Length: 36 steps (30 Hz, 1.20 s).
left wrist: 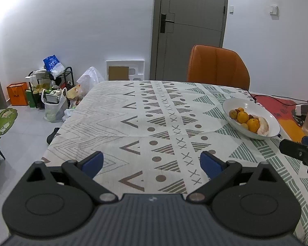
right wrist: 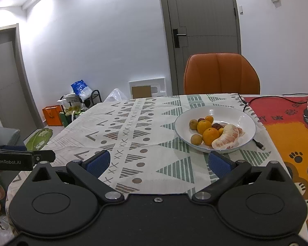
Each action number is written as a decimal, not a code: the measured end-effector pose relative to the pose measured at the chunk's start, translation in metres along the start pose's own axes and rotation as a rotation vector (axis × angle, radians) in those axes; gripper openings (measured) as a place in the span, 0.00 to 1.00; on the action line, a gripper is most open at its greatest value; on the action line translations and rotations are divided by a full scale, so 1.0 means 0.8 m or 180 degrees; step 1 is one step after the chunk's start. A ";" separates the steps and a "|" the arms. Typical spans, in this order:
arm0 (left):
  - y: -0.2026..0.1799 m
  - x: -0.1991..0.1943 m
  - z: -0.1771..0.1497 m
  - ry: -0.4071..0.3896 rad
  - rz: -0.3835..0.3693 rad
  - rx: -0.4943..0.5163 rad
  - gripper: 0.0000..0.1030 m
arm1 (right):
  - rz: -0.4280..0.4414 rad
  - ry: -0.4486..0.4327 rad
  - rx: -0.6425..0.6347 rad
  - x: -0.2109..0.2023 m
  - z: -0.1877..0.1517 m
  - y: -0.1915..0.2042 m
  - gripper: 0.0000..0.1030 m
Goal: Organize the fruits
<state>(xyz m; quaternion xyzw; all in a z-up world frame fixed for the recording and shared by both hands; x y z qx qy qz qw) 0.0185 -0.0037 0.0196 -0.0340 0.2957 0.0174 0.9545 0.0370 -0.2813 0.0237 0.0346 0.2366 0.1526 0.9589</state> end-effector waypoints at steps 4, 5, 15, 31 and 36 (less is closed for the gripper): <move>0.000 0.001 0.001 0.0015 0.0005 0.0014 0.97 | 0.0032 -0.0010 0.0000 0.001 0.004 0.001 1.00; 0.000 0.002 0.001 0.0028 0.0011 0.0022 0.97 | 0.0031 -0.0006 0.0004 0.002 0.005 0.001 1.00; 0.003 0.003 0.002 0.0048 0.0012 0.0004 0.97 | 0.0030 -0.0023 0.0020 0.003 0.009 0.000 1.00; -0.007 0.006 0.007 0.0048 -0.0056 0.0043 0.97 | 0.0017 -0.0016 0.0055 0.005 0.008 -0.001 1.00; -0.008 0.010 0.009 0.0074 -0.0071 0.0057 0.97 | -0.0006 0.0003 0.0089 0.009 0.008 -0.004 1.00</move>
Point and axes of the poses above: each gripper's, at about its wrist camera, not at the fingertips, and x roughly the way its jaws point, y to its left, z to its top, the point moved 2 cm from there along x, roughly the way its jaws point
